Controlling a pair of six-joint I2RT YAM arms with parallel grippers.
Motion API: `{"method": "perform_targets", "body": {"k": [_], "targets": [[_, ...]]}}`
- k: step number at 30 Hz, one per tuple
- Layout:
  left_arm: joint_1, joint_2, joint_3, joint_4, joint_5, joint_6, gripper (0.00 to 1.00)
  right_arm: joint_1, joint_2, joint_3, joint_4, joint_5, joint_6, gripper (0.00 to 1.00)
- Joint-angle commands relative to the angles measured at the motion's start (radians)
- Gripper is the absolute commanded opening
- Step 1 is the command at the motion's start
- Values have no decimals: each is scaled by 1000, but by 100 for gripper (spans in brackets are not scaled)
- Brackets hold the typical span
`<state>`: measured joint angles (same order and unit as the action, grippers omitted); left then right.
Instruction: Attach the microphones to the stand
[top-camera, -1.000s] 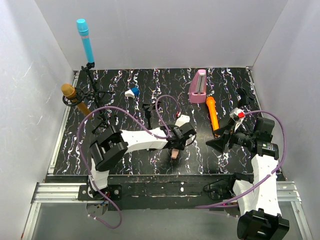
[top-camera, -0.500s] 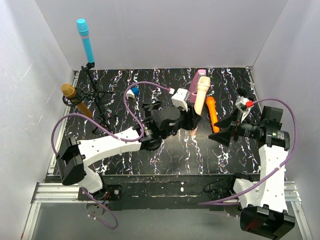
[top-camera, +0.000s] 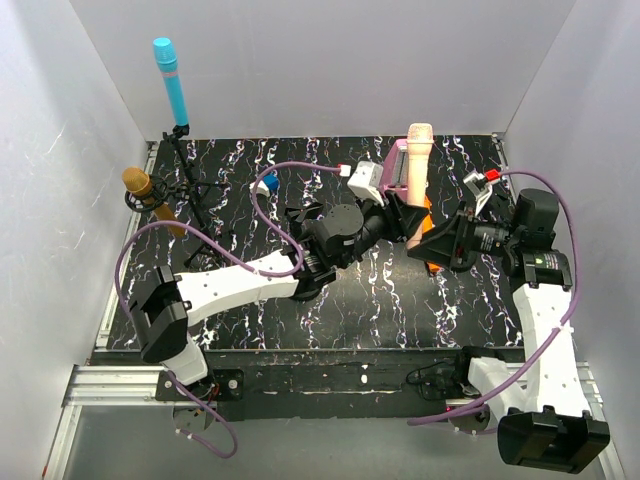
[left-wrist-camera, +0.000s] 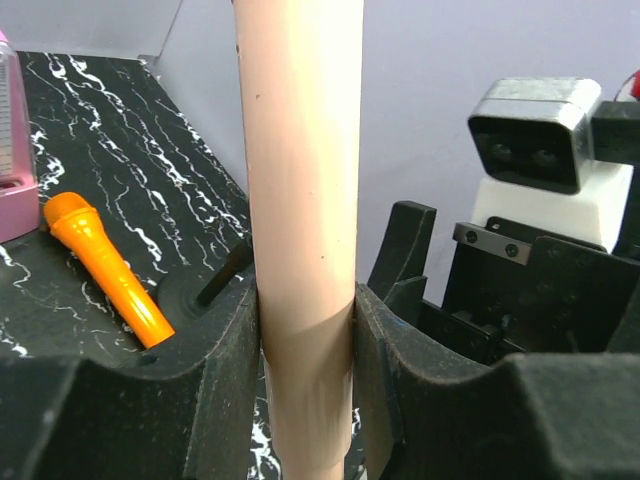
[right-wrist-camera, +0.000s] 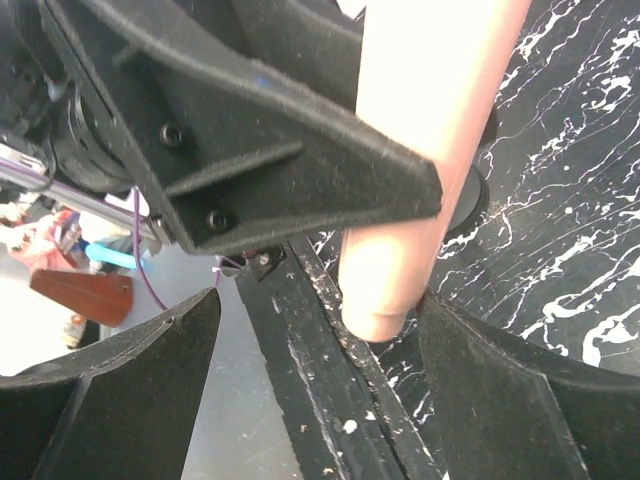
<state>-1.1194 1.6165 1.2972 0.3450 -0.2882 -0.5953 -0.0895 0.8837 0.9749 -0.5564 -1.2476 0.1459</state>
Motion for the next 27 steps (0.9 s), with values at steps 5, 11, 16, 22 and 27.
{"method": "perform_targets", "body": {"k": [5, 11, 16, 22, 27], "targets": [[-13, 5, 51, 89, 17, -52, 0, 28, 40, 10, 202, 134, 250, 80], [-19, 16, 53, 106, 37, -80, 0, 39, 75, -8, 283, 131, 303, 70], [-23, 25, 54, 115, 50, -87, 0, 60, 119, -7, 349, 67, 360, 53], [-23, 33, 60, 127, 87, -86, 0, 80, 138, -27, 426, 24, 400, 22], [-16, -7, 56, 77, 99, -78, 41, 80, 129, -31, 418, -7, 362, 1]]}}
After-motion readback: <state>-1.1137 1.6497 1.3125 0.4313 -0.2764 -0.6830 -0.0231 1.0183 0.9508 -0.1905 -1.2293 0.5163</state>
